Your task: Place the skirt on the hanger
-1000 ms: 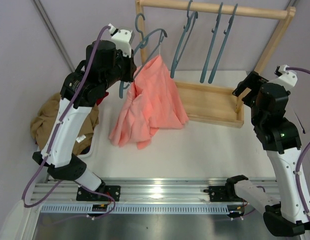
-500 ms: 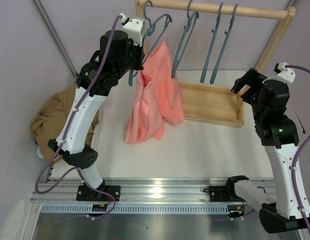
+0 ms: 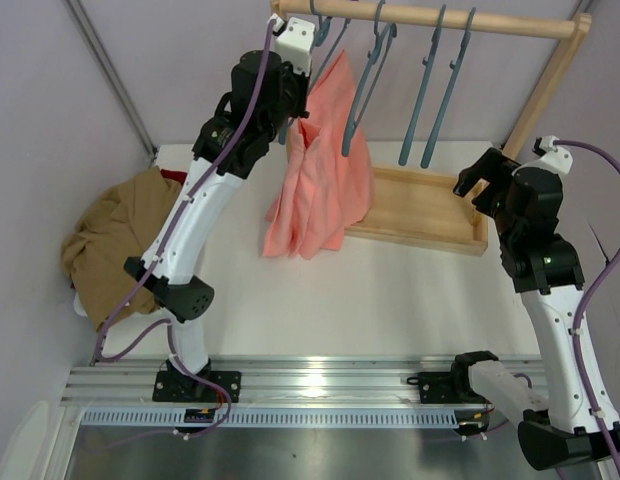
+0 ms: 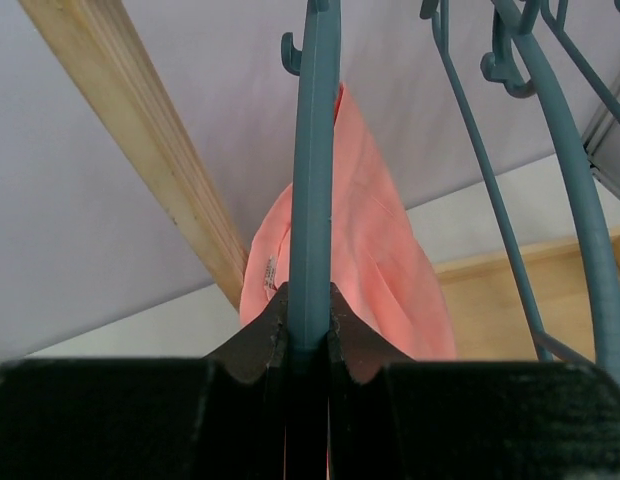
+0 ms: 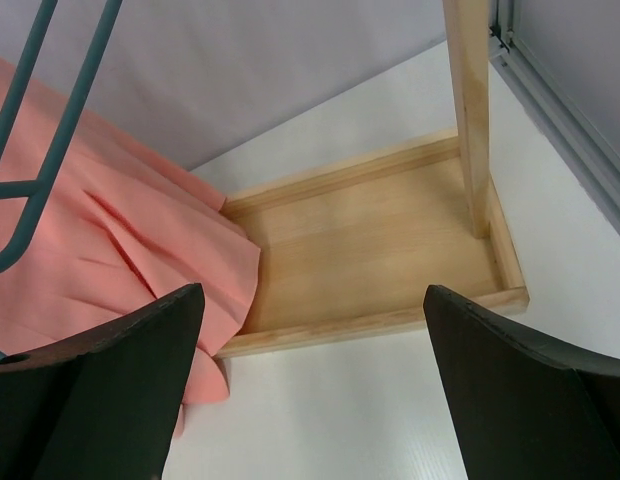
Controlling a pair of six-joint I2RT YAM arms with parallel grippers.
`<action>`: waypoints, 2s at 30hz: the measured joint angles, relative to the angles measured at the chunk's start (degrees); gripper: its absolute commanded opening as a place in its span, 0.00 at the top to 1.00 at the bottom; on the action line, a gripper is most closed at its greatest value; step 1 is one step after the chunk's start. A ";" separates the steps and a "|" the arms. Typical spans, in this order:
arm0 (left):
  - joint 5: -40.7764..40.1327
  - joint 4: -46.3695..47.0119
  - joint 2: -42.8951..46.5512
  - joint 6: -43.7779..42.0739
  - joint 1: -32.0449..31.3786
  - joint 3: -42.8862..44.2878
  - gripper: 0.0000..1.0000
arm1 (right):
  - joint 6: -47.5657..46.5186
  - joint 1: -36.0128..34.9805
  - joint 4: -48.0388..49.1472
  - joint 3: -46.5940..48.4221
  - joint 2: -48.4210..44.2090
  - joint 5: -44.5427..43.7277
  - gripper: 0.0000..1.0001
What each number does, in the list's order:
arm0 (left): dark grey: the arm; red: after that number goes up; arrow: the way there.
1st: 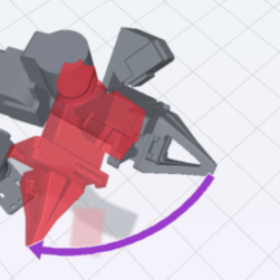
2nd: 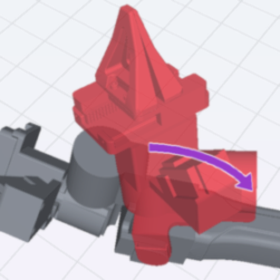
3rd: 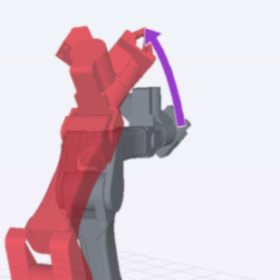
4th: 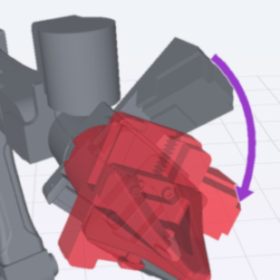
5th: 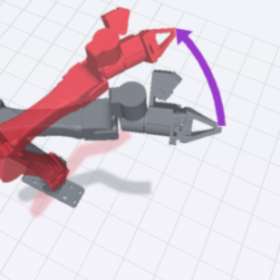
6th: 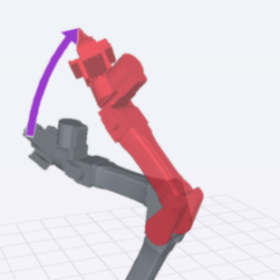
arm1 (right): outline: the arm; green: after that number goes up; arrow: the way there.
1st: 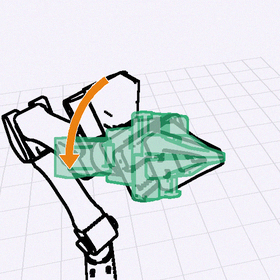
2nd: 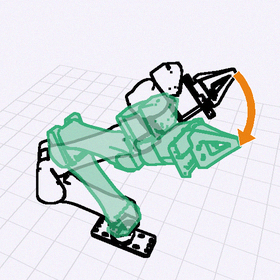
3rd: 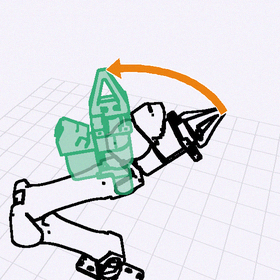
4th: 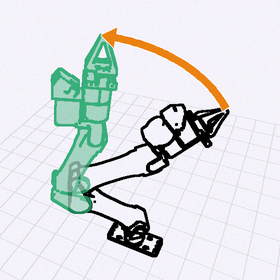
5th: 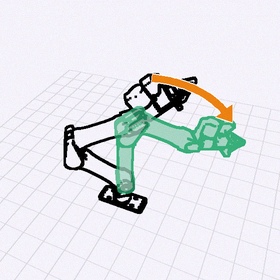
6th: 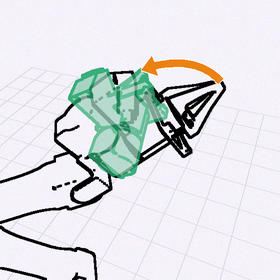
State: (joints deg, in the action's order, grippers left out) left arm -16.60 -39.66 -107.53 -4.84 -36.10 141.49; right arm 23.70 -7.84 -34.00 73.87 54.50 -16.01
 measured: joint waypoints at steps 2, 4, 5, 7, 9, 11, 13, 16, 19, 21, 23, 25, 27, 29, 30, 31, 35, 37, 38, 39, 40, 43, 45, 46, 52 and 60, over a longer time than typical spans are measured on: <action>-0.26 1.86 -1.07 -0.76 0.00 0.02 0.98 | 0.00 0.17 0.39 -0.46 -0.42 0.02 0.01; -0.59 3.21 -2.05 -1.27 0.02 0.04 0.98 | 0.00 0.22 0.72 -0.74 -0.63 0.04 0.01; -0.83 4.00 -2.56 -1.36 0.13 0.04 0.98 | 0.00 0.24 1.01 -0.85 -0.68 0.15 0.01; -1.05 5.20 -3.41 -1.44 0.26 0.04 0.97 | 0.00 0.31 1.42 -0.92 -0.68 0.50 0.01; -1.07 6.10 -4.02 -1.36 0.59 0.07 0.97 | 0.00 0.37 1.90 -1.16 -0.72 0.87 0.01; -0.96 6.36 -4.39 -1.25 0.96 0.07 0.97 | 0.00 0.46 2.25 -1.44 -0.81 1.09 0.01; -0.74 6.84 -4.66 -1.18 1.31 0.09 0.97 | 0.00 0.46 2.32 -1.77 -0.90 1.11 0.01; -0.55 6.99 -5.01 -1.03 1.88 0.17 0.96 | -0.02 0.48 2.45 -2.08 -0.98 1.36 0.01; -0.02 6.95 -5.55 -0.28 2.75 0.48 0.96 | -0.02 0.59 2.58 -2.58 -1.38 1.57 0.01; 0.35 6.86 -5.99 0.63 3.50 0.50 0.96 | 0.00 0.61 2.56 -2.80 -1.57 1.79 0.01; 0.57 6.34 -6.43 1.44 4.31 0.50 0.96 | 0.00 0.68 2.58 -2.82 -1.60 1.97 0.01; 0.55 5.77 -6.97 1.97 5.25 0.50 0.96 | 0.02 0.79 2.60 -2.89 -1.60 1.99 0.01; 0.50 5.31 -7.50 2.03 5.88 0.50 0.96 | 0.02 0.83 2.62 -3.06 -1.60 1.99 0.01; 0.46 4.85 -7.96 2.03 6.27 0.50 0.96 | 0.04 0.90 2.62 -3.26 -1.57 2.16 0.01; 0.46 4.81 -8.09 2.03 6.36 0.50 0.96 | 0.04 0.92 2.62 -3.32 -1.57 2.29 0.01; 0.48 4.81 -8.11 2.03 6.43 0.50 0.95 | 0.07 0.96 2.62 -3.37 -1.57 2.43 0.01; 0.52 4.72 -8.11 1.99 6.49 0.50 0.87 | 0.07 0.98 2.67 -3.39 -1.42 3.17 0.01; 0.57 4.50 -8.09 1.97 6.49 0.50 0.74 | 0.07 1.07 2.80 -3.39 -1.07 3.78 0.01; 0.68 4.42 -8.04 1.86 6.49 0.50 0.69 | 0.07 1.09 2.86 -3.39 -0.79 4.24 0.01; 0.79 4.44 -8.00 1.84 6.49 0.50 0.65 | 0.04 1.11 2.93 -3.39 -0.55 4.59 0.01; 0.94 4.46 -7.87 1.79 6.49 0.42 0.56 | 0.02 1.11 2.93 -3.39 -0.22 5.03 0.00; 1.75 4.50 -6.21 1.79 6.51 -0.76 0.37 | -0.24 1.11 2.82 -3.23 0.74 5.81 0.01; 2.21 4.46 -4.76 1.77 6.49 -1.16 0.28 | -0.52 1.18 2.49 -2.80 1.11 5.99 0.01; 2.60 4.46 -3.76 1.90 6.49 -1.20 0.22 | -0.79 1.20 2.32 -2.43 1.20 5.99 0.01; 6.36 4.94 6.08 2.73 6.49 -3.34 0.08 | -2.82 1.33 1.22 2.93 1.22 6.01 0.01; 14.03 7.13 24.15 5.20 3.76 -13.79 0.07 | -5.44 1.33 0.81 11.17 -0.31 7.48 0.01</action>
State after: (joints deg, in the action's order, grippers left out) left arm -2.57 -32.53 -83.37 0.36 -32.34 127.70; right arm 18.26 -6.50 -33.19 85.03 54.19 -8.54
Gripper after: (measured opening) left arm 0.924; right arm 0.993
